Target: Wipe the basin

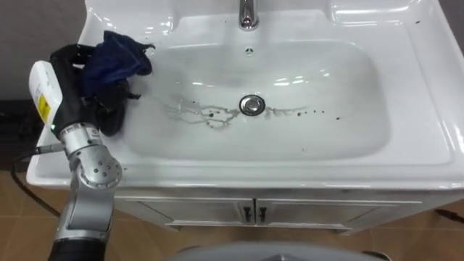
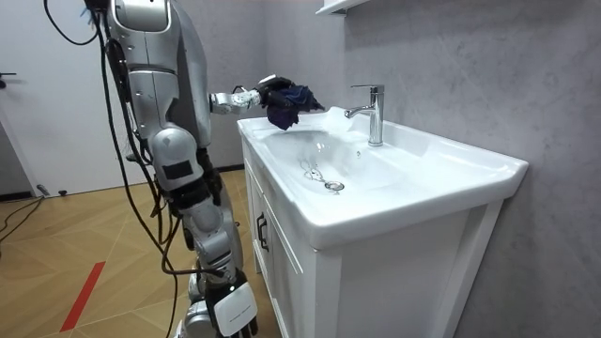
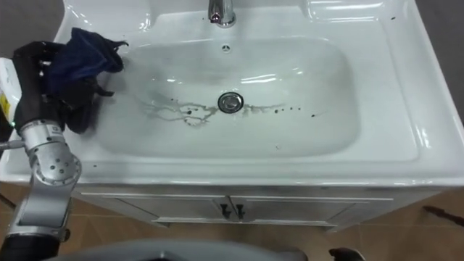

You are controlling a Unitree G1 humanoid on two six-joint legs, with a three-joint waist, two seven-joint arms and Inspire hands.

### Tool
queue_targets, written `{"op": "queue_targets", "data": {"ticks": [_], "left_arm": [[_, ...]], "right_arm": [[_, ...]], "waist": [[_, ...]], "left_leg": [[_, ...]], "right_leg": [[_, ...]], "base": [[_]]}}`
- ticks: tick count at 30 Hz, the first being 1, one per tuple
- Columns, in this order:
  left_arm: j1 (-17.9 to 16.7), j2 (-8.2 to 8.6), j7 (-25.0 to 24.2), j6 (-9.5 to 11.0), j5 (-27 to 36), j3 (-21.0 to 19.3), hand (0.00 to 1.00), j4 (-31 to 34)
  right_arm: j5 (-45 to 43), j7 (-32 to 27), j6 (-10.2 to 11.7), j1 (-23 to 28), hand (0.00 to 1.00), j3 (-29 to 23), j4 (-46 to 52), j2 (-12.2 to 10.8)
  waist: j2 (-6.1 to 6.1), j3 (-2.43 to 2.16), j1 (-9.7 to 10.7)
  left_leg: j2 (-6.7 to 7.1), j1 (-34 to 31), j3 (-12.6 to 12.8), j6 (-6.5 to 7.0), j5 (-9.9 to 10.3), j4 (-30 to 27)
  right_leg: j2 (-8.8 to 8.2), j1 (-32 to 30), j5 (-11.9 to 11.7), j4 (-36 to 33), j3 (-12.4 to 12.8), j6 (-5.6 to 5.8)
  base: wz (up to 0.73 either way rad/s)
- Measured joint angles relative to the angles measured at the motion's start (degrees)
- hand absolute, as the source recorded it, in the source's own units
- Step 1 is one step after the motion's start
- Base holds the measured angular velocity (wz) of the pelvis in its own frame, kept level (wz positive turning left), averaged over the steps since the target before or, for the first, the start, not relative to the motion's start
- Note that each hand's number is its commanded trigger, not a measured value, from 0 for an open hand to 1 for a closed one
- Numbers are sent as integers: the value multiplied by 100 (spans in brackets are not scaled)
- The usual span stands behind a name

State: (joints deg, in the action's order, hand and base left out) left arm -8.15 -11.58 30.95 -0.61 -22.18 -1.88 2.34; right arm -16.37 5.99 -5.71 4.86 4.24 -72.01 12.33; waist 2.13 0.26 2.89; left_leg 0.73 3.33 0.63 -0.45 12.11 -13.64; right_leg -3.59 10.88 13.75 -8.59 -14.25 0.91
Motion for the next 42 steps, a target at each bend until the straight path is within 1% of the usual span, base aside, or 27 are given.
{"op": "queue_targets", "data": {"ticks": [1,2,3,6,13,15,18,20,26,28,29,31,34,36,37,39,40,42], "left_arm": [[2,0,0,18,-13,5,100,69],[40,0,-2,92,-111,12,100,127],[126,0,-8,109,-223,36,100,128],[231,-1,-15,112,-348,109,100,129],[232,-1,-25,112,-517,446,100,129],[232,-1,-43,112,-709,519,100,129],[233,-5,-67,112,-974,565,100,131],[233,-5,-118,112,-1001,587,100,131],[233,-12,-269,109,-1014,649,100,131],[233,-16,-303,101,-1091,664,100,130],[233,-32,-317,94,-1198,665,100,130],[233,-74,-387,84,-1341,665,100,128],[237,-85,-546,4,-1632,669,100,63],[238,-84,-711,-175,-1795,674,100,-34],[238,-84,-748,-213,-1837,677,100,-66],[237,-85,-948,-443,-1898,748,100,-173],[238,-86,-1065,-541,-2026,782,100,-196],[237,-94,-1183,-593,-2135,787,100,-304]], "right_arm": [[-1,-3,1,-20,0,0,-22,-7],[1,-14,6,-66,0,1,-98,-20],[2,-32,8,-96,0,1,-160,-25],[3,-72,20,-103,0,6,-183,-28],[21,-117,43,-94,0,35,-234,-50],[18,-136,91,-92,0,97,-235,-49],[21,-149,97,-94,0,132,-283,-53],[21,-150,98,-91,0,131,-351,-59],[34,-148,86,-73,0,140,-365,-97],[32,-147,74,-72,0,141,-364,-101],[31,-147,69,-82,0,140,-369,-102],[28,-148,66,-82,0,136,-365,-101],[-24,-128,-1,-81,0,138,-365,-103],[-84,-104,-92,-82,0,131,-365,-103],[-110,-103,-121,-80,0,130,-364,-103],[-201,-90,-234,-70,0,134,-364,-111],[-216,-80,-292,-73,0,135,-360,-124],[-211,-77,-318,-86,0,135,-357,-125]], "waist": [[-6,4,8],[-13,5,12],[-16,6,9],[-17,7,14],[-8,1,16],[-10,3,17],[-11,-1,28],[-17,-7,35],[-25,-6,58],[-23,-7,85],[-29,-2,146],[-30,-2,178],[-21,-3,204],[6,-2,215],[16,-1,225],[42,0,265],[57,5,276],[79,9,291]], "left_leg": [[0,-2,0,0,0,0],[0,-1,1,0,0,-2],[1,1,3,1,0,-4],[1,4,14,2,-1,-7],[3,-19,16,2,-1,-8],[3,-21,14,2,-1,-7],[7,-35,1,2,-1,-7],[6,-35,3,1,-1,-5],[1,-62,58,1,-1,-7],[0,-63,63,1,-1,-6],[-3,-68,64,1,-1,-5],[-3,-68,89,2,-1,-2],[-4,-62,124,4,-1,-7],[-15,-78,159,5,-1,-9],[-15,-86,159,5,-1,-10],[-11,-108,159,7,-1,-19],[-10,-116,162,7,-2,-25],[-11,-115,185,7,-2,-43]], "right_leg": [[0,-1,0,0,6,0],[0,-2,0,1,15,0],[0,-2,0,0,29,0],[3,-2,0,0,81,1],[6,-14,1,12,79,2],[6,-9,1,23,73,2],[8,4,0,56,34,0],[8,5,0,59,10,0],[5,-3,-1,54,-12,-1],[2,-1,-1,24,-15,-1],[-3,-3,-1,-14,-16,-1],[-6,-5,-1,-15,-8,-1],[-14,-17,-1,-17,-4,0],[-12,-60,-1,-34,7,0],[-12,-71,-1,-34,6,0],[-17,-90,1,-31,3,3],[-18,-92,1,-27,4,4],[-19,-94,1,-22,21,4]], "base": [[0],[0],[0],[-2],[0],[0],[3],[2],[0],[2],[5],[2],[0],[-4],[0],[0],[0],[-3]]}}
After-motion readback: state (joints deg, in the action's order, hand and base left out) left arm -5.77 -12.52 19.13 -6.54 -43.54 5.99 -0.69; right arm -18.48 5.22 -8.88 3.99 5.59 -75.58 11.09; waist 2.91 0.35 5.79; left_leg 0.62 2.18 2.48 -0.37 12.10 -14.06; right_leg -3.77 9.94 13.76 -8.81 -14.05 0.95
